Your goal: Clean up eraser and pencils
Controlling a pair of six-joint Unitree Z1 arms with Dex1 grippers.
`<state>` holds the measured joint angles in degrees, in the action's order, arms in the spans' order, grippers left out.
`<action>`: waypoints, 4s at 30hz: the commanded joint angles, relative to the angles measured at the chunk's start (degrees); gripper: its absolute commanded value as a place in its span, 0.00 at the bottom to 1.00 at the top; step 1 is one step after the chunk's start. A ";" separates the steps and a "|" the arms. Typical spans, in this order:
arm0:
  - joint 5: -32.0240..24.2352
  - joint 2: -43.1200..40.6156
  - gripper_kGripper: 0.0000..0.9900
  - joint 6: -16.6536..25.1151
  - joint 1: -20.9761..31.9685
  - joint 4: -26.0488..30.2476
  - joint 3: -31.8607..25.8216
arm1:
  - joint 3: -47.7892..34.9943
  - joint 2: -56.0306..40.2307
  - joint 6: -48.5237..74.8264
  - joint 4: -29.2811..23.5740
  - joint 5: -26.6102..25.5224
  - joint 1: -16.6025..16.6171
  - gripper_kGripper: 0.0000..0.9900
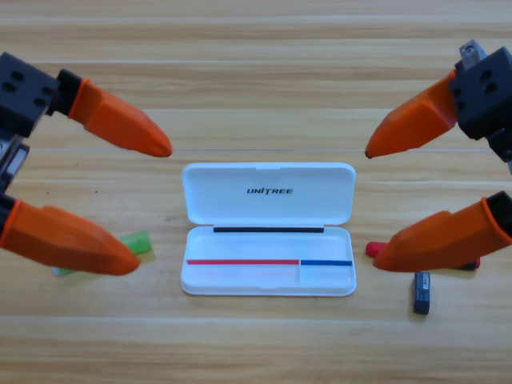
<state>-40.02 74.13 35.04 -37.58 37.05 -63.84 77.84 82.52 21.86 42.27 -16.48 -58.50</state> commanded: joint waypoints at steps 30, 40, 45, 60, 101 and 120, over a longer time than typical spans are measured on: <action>7.67 6.64 1.00 1.61 1.02 0.22 -2.16 | -3.40 16.71 -46.91 9.41 20.70 9.99 0.98; 37.47 8.93 1.00 6.44 5.41 0.74 -9.37 | -5.42 26.99 -64.40 9.41 15.25 12.71 0.99; 44.06 12.00 1.00 9.34 5.41 2.50 -7.17 | -5.68 30.42 -67.21 9.06 13.31 12.71 0.97; 50.56 26.24 1.00 4.51 5.32 5.05 -4.27 | -7.09 37.19 -67.47 1.23 15.77 15.52 0.93; 43.97 32.75 1.00 3.80 5.32 -6.90 7.42 | 24.90 41.67 15.50 28.30 9.18 8.41 0.00; 43.62 36.97 0.91 4.07 5.32 -11.56 9.26 | 33.34 51.78 18.92 28.30 10.94 7.35 0.00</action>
<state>4.10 106.86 38.37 -32.64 26.46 -55.16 110.72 130.10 40.39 69.68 -5.81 -49.22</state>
